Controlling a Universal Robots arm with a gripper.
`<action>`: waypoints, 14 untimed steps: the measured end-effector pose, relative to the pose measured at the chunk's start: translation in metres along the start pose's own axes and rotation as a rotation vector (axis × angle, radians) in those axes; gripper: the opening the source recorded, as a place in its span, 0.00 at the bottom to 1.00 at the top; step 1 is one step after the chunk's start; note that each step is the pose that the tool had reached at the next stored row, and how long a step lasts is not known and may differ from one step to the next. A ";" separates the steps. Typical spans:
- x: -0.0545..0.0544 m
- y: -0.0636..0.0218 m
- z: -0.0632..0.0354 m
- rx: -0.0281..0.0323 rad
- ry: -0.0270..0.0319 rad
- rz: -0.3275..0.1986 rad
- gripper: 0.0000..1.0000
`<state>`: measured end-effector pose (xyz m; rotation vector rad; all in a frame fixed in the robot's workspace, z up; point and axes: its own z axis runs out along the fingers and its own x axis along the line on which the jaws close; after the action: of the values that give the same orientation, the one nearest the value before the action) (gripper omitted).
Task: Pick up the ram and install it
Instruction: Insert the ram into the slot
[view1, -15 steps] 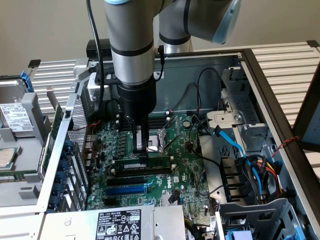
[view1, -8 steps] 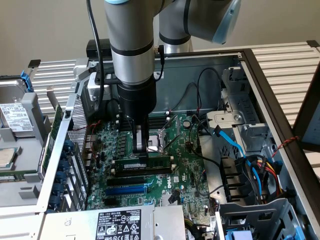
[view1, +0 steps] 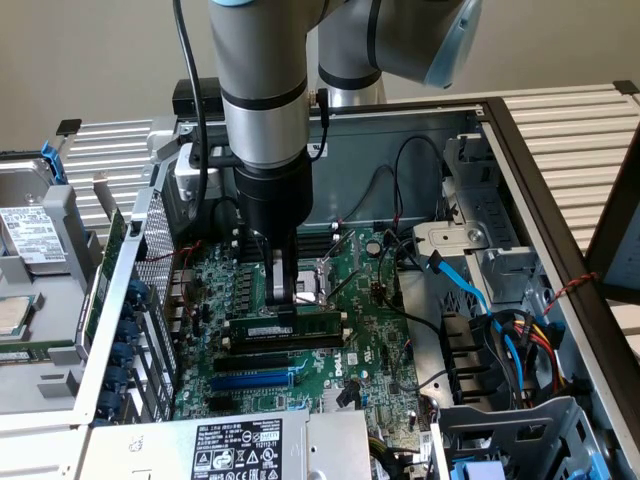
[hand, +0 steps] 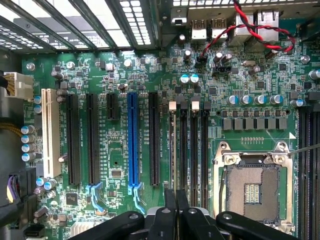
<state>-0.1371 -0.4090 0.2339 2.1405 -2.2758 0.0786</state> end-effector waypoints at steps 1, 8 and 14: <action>0.000 0.0000 0.0000 0.0000 0.0000 0.000 0.12; -0.001 0.0001 0.0001 0.0002 -0.0001 -0.002 0.12; -0.001 0.0001 0.0000 0.0001 0.0000 -0.002 0.12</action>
<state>-0.1371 -0.4080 0.2338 2.1425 -2.2740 0.0787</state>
